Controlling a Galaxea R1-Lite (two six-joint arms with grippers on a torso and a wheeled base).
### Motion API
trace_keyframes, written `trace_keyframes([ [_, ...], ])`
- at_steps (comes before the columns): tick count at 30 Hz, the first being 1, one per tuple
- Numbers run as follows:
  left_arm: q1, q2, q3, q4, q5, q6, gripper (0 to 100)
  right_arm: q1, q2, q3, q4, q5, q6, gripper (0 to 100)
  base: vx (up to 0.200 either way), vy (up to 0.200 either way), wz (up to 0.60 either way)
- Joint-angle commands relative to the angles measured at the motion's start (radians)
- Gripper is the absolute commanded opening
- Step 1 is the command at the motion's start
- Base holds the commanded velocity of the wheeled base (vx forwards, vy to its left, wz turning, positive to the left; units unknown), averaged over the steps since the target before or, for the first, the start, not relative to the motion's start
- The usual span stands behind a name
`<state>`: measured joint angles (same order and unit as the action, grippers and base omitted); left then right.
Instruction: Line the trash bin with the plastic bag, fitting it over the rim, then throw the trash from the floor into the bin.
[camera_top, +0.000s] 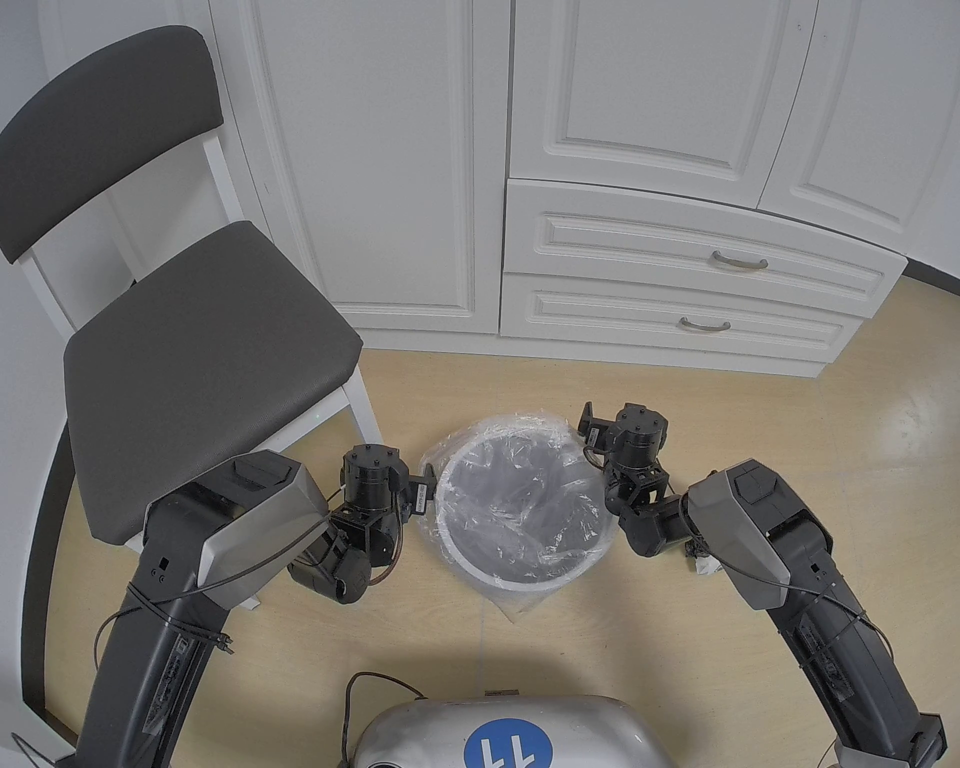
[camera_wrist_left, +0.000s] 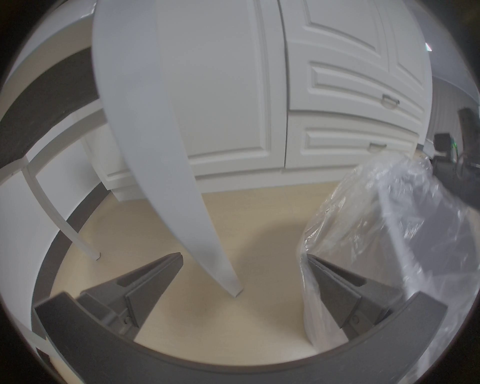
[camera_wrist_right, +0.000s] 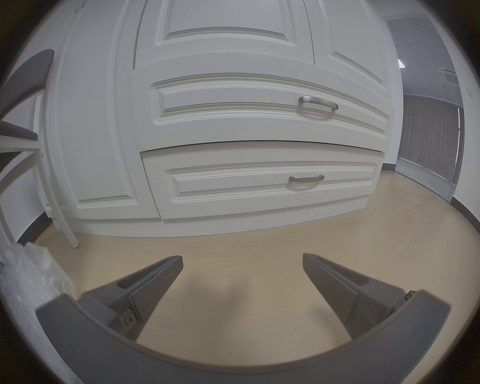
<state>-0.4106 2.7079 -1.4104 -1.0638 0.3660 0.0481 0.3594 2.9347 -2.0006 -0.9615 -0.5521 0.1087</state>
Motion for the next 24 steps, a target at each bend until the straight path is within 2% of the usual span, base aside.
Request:
trace_keyframes([
  [1, 0.004, -0.017, 0.047, 0.015, 0.005, 0.003, 100, 0.000, 0.006, 0.001, 0.000, -0.002, 0.000, 100, 0.000, 0.000, 0.00],
  [16, 0.010, -0.056, 0.056, -0.001, 0.004, -0.004, 100, 0.010, -0.080, 0.001, 0.007, -0.008, 0.000, 100, 0.000, 0.000, 0.00],
  [22, 0.009, -0.048, 0.021, -0.048, 0.004, -0.005, 100, 0.033, -0.203, 0.025, 0.130, 0.008, -0.001, 100, 0.000, 0.000, 0.00],
  [24, 0.009, -0.048, 0.010, -0.058, 0.004, -0.007, 100, 0.044, -0.252, 0.080, 0.148, 0.040, -0.003, 100, 0.000, 0.000, 0.00],
])
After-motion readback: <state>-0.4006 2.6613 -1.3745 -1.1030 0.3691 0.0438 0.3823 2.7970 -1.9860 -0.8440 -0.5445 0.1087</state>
